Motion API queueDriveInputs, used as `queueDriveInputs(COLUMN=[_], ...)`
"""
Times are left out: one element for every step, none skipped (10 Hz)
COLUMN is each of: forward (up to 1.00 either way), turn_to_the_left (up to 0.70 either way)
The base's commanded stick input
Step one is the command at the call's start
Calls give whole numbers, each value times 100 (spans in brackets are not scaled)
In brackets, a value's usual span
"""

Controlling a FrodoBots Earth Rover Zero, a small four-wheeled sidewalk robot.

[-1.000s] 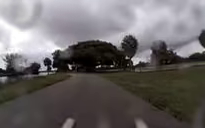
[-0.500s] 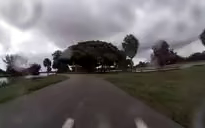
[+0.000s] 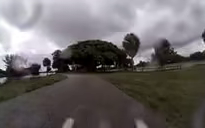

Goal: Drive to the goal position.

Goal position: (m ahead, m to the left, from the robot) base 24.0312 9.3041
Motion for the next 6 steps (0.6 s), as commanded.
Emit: queueDriveInputs(forward=[100, 100, 100, 100, 100, 100], turn_to_the_left=[0, 0, 0, 0, 0, 0])
